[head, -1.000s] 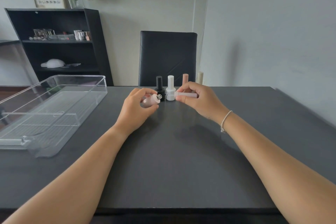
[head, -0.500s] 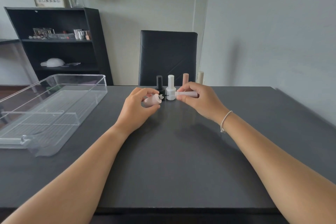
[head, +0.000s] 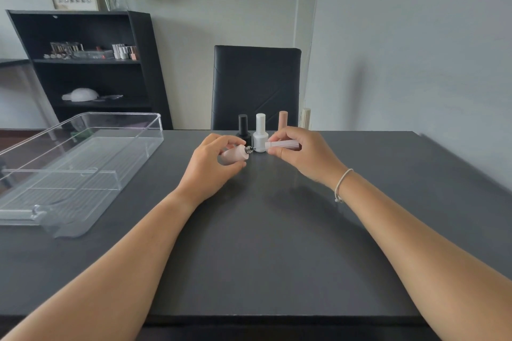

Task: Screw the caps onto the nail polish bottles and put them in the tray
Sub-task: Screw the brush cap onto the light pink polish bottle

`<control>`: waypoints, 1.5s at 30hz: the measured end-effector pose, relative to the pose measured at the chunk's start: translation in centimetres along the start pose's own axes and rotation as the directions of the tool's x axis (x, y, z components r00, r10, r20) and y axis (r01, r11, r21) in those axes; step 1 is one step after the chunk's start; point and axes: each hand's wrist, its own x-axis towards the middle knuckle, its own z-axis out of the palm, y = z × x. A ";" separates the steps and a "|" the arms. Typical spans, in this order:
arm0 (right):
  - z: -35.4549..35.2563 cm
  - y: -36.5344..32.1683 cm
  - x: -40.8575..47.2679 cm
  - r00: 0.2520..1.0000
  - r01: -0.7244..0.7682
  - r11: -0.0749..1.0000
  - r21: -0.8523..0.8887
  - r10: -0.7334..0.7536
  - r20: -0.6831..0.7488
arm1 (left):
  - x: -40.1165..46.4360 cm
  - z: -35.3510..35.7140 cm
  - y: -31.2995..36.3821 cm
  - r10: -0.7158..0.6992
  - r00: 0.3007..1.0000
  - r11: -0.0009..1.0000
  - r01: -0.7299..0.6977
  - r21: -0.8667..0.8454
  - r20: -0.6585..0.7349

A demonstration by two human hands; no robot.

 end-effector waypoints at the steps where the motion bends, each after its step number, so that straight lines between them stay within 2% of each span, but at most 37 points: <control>1: 0.0 0.0 0.0 1.000 0.004 1.000 -0.001 -0.004 0.004 | 0.0 0.0 0.0 0.004 1.000 1.000 -0.004 0.002 0.007; 19: 0.6 -0.7 -0.1 0.986 0.155 0.986 -0.062 -0.150 0.077 | -0.2 0.4 0.5 0.045 0.998 0.999 -0.045 0.004 0.052; 30: 0.6 -0.4 0.0 0.987 0.155 0.986 -0.060 -0.151 0.059 | -0.3 0.3 0.8 0.050 0.997 0.999 -0.050 0.006 0.051; 40: 0.7 0.0 0.2 0.993 0.094 0.987 -0.128 -0.085 0.076 | -0.2 0.4 0.6 0.048 0.998 0.999 -0.049 0.008 0.051; 45: 0.8 -0.2 0.0 0.987 0.052 0.993 -0.102 -0.035 0.156 | -0.3 0.4 0.8 0.048 0.997 0.998 -0.050 0.026 0.067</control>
